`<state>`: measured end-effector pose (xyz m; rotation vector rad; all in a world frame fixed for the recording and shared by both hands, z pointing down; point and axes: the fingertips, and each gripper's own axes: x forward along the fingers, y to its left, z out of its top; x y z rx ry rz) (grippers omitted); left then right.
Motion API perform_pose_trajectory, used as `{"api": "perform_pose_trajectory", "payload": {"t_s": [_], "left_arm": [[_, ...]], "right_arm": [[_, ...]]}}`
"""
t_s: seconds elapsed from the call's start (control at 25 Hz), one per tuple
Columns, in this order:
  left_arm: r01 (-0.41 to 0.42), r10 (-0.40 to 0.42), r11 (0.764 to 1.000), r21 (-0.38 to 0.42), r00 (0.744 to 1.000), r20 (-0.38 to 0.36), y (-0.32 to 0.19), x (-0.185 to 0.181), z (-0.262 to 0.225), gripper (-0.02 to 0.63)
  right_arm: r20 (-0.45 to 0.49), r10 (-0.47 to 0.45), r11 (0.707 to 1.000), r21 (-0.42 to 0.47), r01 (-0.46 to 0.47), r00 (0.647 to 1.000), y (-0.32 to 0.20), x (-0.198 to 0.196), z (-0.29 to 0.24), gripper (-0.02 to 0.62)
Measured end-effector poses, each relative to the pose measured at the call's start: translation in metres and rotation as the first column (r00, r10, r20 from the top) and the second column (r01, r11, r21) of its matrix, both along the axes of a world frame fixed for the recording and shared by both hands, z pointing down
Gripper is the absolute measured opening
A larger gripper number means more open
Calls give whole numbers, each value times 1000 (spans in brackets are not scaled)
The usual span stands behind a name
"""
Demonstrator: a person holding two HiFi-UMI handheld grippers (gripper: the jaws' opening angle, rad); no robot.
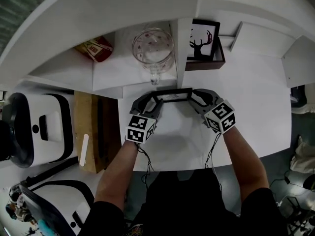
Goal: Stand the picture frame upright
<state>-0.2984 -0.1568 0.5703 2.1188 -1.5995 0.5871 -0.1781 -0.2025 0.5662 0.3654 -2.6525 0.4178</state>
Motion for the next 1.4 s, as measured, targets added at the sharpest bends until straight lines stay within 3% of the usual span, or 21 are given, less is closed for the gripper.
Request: {"api": "perform_pose_trajectory", "payload": {"t_s": [0.16,0.44,0.8,1.16,1.4], "left_arm": [[42,-42,999,-2,999,1,16,-1,-7,179],[117,-117,992,39,993,0,45,13,-41,29],[219,-218,974,65,976,-24,80,51,-83,6],[362,-359,925,113,932,-50,141,97,-111,5],[433,-424,896,97,900,-101,188,114,-114,5]], "right_arm": [[18,45,999,0,-45,999,1,24,-12,127],[53,94,995,21,-95,994,16,63,-43,14],[128,-6,999,39,1,992,45,76,-93,9],[181,-165,986,38,161,970,80,82,-123,8],[202,-228,974,33,226,952,111,79,-134,5]]}}
